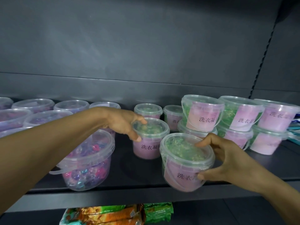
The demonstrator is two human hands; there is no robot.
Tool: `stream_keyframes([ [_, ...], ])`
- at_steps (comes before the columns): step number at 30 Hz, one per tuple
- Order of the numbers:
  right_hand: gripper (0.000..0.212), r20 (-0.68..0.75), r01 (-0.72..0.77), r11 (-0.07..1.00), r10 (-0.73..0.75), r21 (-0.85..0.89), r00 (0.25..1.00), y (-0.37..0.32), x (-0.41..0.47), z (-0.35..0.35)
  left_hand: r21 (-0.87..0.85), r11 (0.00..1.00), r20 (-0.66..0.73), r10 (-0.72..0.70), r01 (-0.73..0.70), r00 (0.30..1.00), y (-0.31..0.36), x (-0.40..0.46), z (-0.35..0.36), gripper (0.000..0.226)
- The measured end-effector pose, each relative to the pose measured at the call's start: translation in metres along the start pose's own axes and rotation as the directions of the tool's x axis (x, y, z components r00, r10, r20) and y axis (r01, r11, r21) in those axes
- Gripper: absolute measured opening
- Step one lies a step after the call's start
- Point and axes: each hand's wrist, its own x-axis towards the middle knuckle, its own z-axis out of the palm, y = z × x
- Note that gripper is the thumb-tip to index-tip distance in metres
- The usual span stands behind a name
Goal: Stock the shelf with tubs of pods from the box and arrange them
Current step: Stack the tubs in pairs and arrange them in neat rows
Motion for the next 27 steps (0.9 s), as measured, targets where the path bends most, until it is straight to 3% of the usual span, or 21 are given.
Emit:
stream_keyframes([
  [8, 0.07, -0.246, 0.063, 0.993, -0.037, 0.097, 0.969, -0.024, -0.012, -0.014, -0.051, 0.999, -0.107, -0.004, -0.002, 0.994, 0.001, 0.012, 0.011, 0.078],
  [11, 0.073, -0.404, 0.108, 0.994, -0.087, 0.03, 0.911, -0.048, -0.002, -0.022, -0.124, 0.992, -0.117, -0.008, -0.007, 0.993, -0.004, 0.011, 0.014, 0.089],
  [15, 0.069, -0.536, 0.06, 0.989, -0.123, -0.132, 0.835, -0.078, 0.036, -0.019, -0.35, 0.937, -0.137, -0.039, -0.012, 0.99, -0.011, 0.0, 0.009, 0.092],
  [19, 0.06, -0.541, -0.036, 0.957, -0.132, -0.289, 0.831, -0.096, 0.078, -0.001, -0.438, 0.898, -0.205, -0.07, -0.028, 0.976, -0.014, -0.013, 0.004, 0.092],
  [27, 0.056, -0.395, -0.077, 0.944, -0.06, -0.321, 0.917, -0.079, 0.104, 0.019, -0.563, 0.826, -0.205, -0.11, -0.025, 0.972, -0.009, -0.012, 0.014, 0.099],
])
